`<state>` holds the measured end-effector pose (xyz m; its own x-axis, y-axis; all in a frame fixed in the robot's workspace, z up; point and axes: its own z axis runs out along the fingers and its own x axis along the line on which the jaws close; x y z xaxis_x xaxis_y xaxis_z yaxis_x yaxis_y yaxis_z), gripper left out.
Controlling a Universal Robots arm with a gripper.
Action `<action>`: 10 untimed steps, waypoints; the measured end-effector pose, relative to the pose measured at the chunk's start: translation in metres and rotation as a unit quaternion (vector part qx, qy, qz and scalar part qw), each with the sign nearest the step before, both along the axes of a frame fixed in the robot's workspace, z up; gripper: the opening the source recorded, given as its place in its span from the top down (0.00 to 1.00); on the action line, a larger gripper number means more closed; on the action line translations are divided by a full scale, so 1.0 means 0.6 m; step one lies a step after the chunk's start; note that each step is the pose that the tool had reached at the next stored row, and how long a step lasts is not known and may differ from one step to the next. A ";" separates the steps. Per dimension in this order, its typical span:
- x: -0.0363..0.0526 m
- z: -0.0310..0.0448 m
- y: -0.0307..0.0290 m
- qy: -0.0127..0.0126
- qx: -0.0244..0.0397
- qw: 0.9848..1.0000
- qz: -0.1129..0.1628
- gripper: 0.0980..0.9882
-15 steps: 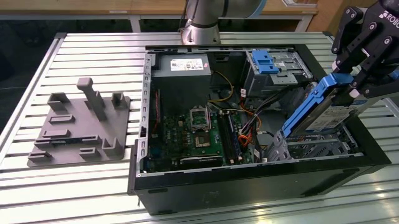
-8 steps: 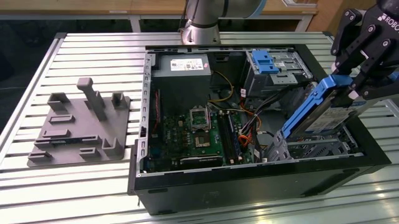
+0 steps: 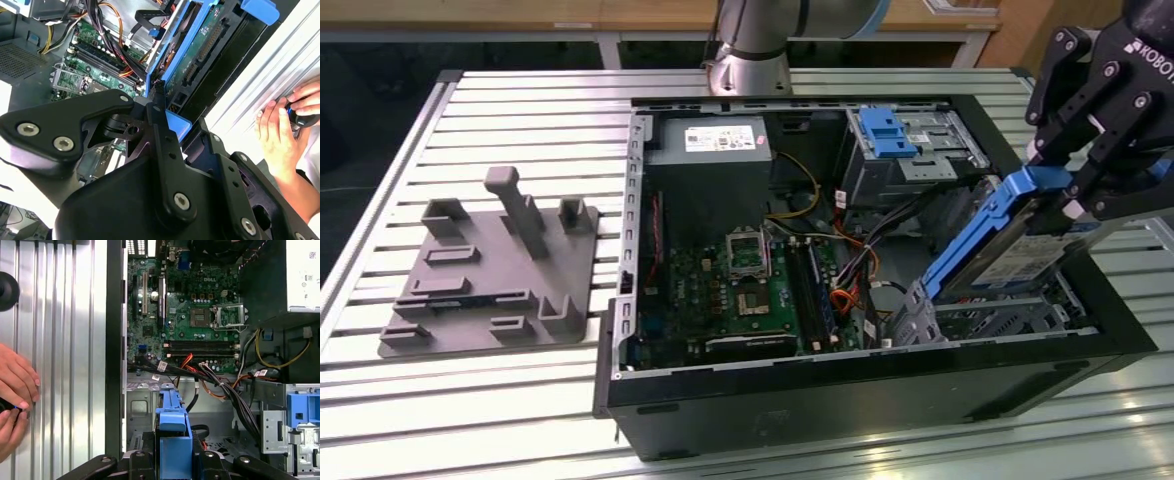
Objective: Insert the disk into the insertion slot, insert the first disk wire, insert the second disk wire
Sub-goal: 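Insert the disk into the insertion slot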
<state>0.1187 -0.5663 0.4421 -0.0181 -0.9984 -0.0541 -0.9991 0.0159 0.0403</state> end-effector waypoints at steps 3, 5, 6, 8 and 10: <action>0.000 -0.003 -0.0003 0.000 0.000 1.000 0.000 0.70; 0.000 -0.006 -0.0004 0.000 0.000 1.000 0.000 0.70; 0.000 -0.007 -0.0004 0.000 0.000 1.000 0.000 0.70; 0.000 -0.010 -0.0004 0.000 -0.001 1.000 0.000 0.70; 0.000 -0.014 -0.0004 0.000 -0.001 1.000 0.000 0.70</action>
<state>0.1187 -0.5665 0.4338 -0.0181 -0.9984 -0.0528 -0.9991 0.0160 0.0403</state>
